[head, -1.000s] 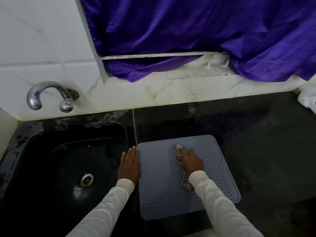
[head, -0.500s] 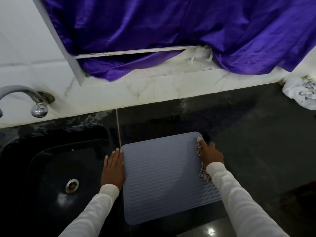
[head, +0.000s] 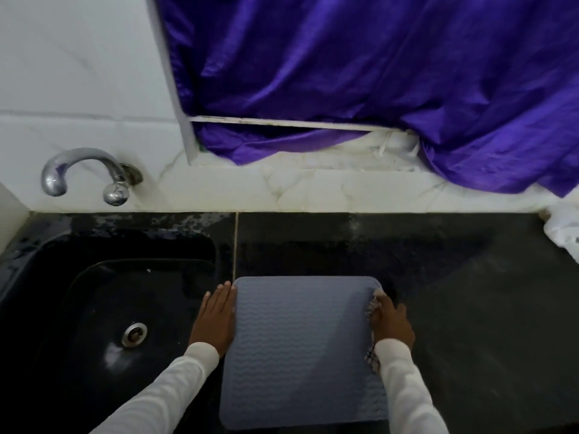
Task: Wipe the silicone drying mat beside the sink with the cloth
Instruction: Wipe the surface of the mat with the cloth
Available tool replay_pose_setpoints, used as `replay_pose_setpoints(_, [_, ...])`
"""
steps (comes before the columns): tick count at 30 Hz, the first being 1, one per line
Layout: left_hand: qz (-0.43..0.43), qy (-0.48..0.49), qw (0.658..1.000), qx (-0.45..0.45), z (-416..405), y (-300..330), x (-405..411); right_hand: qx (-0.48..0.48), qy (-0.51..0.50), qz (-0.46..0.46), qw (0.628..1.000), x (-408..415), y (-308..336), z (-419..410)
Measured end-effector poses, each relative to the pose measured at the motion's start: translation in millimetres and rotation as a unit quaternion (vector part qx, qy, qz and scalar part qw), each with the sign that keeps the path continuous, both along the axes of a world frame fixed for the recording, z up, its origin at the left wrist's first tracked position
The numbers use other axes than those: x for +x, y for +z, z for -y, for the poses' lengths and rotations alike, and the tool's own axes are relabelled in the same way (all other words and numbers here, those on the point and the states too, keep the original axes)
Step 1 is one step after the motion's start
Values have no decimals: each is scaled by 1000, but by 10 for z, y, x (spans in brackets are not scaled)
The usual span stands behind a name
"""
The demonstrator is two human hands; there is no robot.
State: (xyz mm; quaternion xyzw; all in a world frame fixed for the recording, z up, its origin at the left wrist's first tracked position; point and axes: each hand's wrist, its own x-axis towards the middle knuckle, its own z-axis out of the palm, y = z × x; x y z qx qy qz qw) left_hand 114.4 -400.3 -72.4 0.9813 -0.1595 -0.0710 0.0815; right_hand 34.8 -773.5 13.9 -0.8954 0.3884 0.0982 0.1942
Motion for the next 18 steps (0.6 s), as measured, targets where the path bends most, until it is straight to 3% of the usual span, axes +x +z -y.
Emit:
replay_pose_setpoints(3, [-9, -5, 1000, 4, 1, -11, -26, 30, 14, 87, 996, 59, 155, -372])
replay_pose_setpoints(9, [-15, 2, 1000, -6, 25, 144, -37, 22, 257, 120, 959, 204, 253, -1780])
replay_pose_setpoints(13, [-57, 24, 998, -25, -17, 97, -52, 9, 344, 50, 937, 336, 49, -2587])
replay_pose_setpoints(18, [-70, 16, 997, -39, -19, 63, -39, -18, 345, -34, 938, 301, -153, -2710])
